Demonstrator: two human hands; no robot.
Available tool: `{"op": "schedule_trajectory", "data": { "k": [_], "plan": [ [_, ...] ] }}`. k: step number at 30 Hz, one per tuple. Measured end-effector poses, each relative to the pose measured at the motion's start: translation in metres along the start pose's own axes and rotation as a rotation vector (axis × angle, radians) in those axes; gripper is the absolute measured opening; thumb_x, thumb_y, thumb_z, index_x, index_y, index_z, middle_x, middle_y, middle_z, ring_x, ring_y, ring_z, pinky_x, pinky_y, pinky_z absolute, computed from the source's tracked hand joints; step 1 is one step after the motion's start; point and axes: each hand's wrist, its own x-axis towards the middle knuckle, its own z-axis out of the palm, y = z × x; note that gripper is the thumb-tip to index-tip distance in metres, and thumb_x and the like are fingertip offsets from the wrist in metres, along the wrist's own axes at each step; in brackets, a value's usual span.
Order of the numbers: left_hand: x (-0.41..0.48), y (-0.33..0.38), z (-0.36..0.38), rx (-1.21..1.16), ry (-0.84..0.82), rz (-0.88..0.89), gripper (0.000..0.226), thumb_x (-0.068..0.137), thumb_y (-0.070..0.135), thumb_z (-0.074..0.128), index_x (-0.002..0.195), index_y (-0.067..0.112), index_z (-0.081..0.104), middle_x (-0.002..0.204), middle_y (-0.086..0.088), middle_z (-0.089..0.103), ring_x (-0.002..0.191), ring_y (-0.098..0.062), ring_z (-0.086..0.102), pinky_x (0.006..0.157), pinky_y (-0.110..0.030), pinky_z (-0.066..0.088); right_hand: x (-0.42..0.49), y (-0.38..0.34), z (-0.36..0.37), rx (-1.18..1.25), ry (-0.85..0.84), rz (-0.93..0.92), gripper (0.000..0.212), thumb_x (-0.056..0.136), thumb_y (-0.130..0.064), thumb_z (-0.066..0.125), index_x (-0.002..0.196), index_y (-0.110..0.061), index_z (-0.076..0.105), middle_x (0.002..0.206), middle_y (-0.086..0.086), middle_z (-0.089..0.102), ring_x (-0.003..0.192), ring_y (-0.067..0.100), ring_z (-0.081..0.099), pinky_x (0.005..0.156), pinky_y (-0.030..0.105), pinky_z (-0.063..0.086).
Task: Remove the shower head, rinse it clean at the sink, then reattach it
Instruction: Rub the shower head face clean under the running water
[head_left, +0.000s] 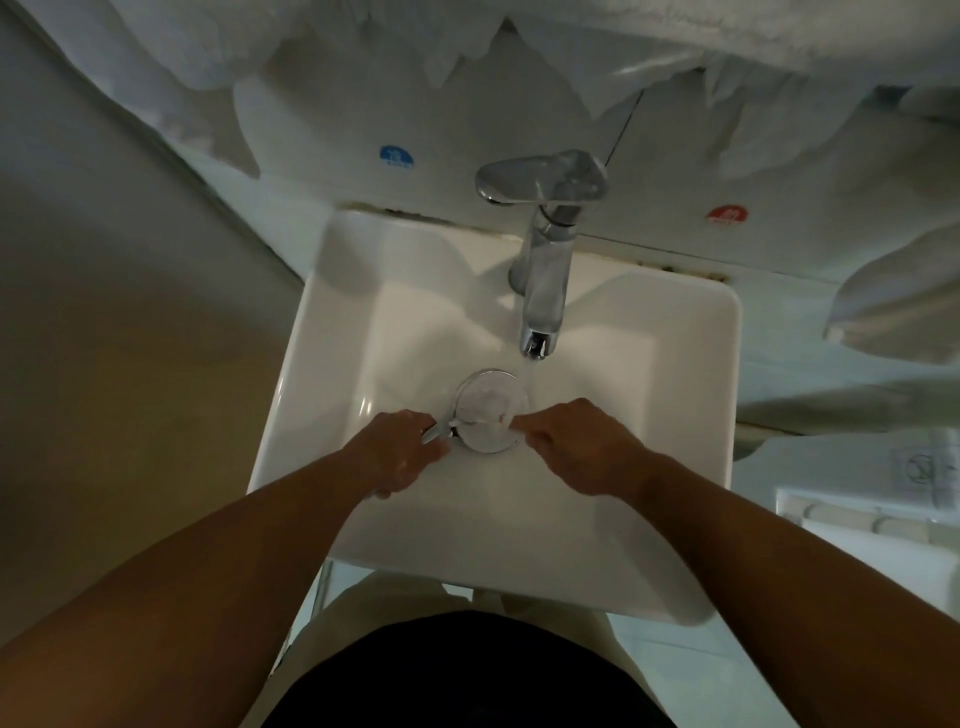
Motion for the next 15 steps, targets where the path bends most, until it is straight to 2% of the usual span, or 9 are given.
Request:
{"op": "schedule_trajectory", "data": {
  "k": [2,4,6,8,10,11,13,15],
  "plan": [
    [0.001,-0.001,-0.001,-0.046,-0.004,-0.022,0.02,0.097,0.037,0.063,0.092,0.018,0.062,0.053,-0.001,0.052,0.035,-0.017,0.044,0.039,-0.026,0.042,0.0,0.002,-0.002,-0.005,0.009,0.014,0.042,0.105,-0.034,0.038,0.143,-0.048,0.049,0.133,0.001,0.067,0.111,0.025,0.064,0.091,0.037,0.052],
    [0.001,0.001,-0.001,-0.025,-0.007,-0.02,0.022,0.097,0.038,0.062,0.096,0.016,0.062,0.054,-0.001,0.052,0.036,-0.018,0.044,0.04,-0.026,0.041,-0.004,-0.01,0.001,-0.017,0.004,-0.017,0.042,0.106,-0.035,0.038,0.144,-0.05,0.047,0.129,0.001,0.068,0.107,0.025,0.064,0.085,0.034,0.05],
    [0.0,0.005,-0.001,0.058,-0.003,-0.019,0.028,0.099,0.04,0.059,0.109,0.014,0.063,0.069,-0.002,0.058,0.041,-0.016,0.048,0.042,-0.026,0.043,-0.001,-0.012,0.0,-0.034,0.018,-0.015,0.041,0.106,-0.035,0.037,0.144,-0.05,0.047,0.129,0.001,0.067,0.107,0.026,0.064,0.083,0.034,0.05],
    [-0.001,0.01,-0.002,0.211,0.015,-0.017,0.04,0.1,0.043,0.054,0.126,0.013,0.059,0.093,-0.004,0.058,0.053,-0.012,0.051,0.047,-0.026,0.044,0.004,-0.008,-0.004,-0.054,0.053,0.02,0.04,0.105,-0.036,0.037,0.141,-0.048,0.051,0.13,0.0,0.067,0.108,0.026,0.064,0.085,0.036,0.051],
    [-0.002,0.013,-0.003,0.282,0.017,-0.01,0.045,0.101,0.044,0.052,0.132,0.012,0.056,0.104,-0.008,0.061,0.062,-0.017,0.058,0.05,-0.027,0.047,0.002,-0.014,-0.001,-0.07,0.025,0.008,0.042,0.105,-0.036,0.036,0.143,-0.049,0.048,0.134,0.001,0.065,0.112,0.027,0.063,0.087,0.038,0.051],
    [-0.002,0.013,-0.004,0.283,0.011,0.001,0.043,0.101,0.043,0.052,0.129,0.011,0.057,0.104,-0.01,0.065,0.066,-0.025,0.063,0.051,-0.032,0.049,-0.002,-0.021,0.003,-0.081,-0.006,-0.013,0.043,0.106,-0.035,0.037,0.146,-0.049,0.044,0.136,0.003,0.063,0.114,0.028,0.062,0.089,0.039,0.05],
    [-0.003,0.013,-0.006,0.212,-0.004,0.024,0.036,0.1,0.04,0.055,0.115,0.008,0.061,0.082,-0.008,0.065,0.062,-0.035,0.065,0.05,-0.045,0.055,-0.004,-0.024,-0.003,-0.123,0.001,0.008,0.043,0.105,-0.031,0.04,0.145,-0.048,0.044,0.135,0.005,0.063,0.113,0.03,0.063,0.089,0.039,0.051],
    [-0.003,0.013,-0.007,0.226,-0.004,0.046,0.033,0.099,0.04,0.056,0.105,0.008,0.062,0.069,-0.002,0.057,0.052,-0.037,0.064,0.045,-0.046,0.056,0.001,-0.016,-0.016,-0.129,0.101,0.106,0.04,0.102,-0.028,0.043,0.138,-0.044,0.051,0.125,0.005,0.066,0.104,0.031,0.066,0.086,0.038,0.053]
  ]
}}
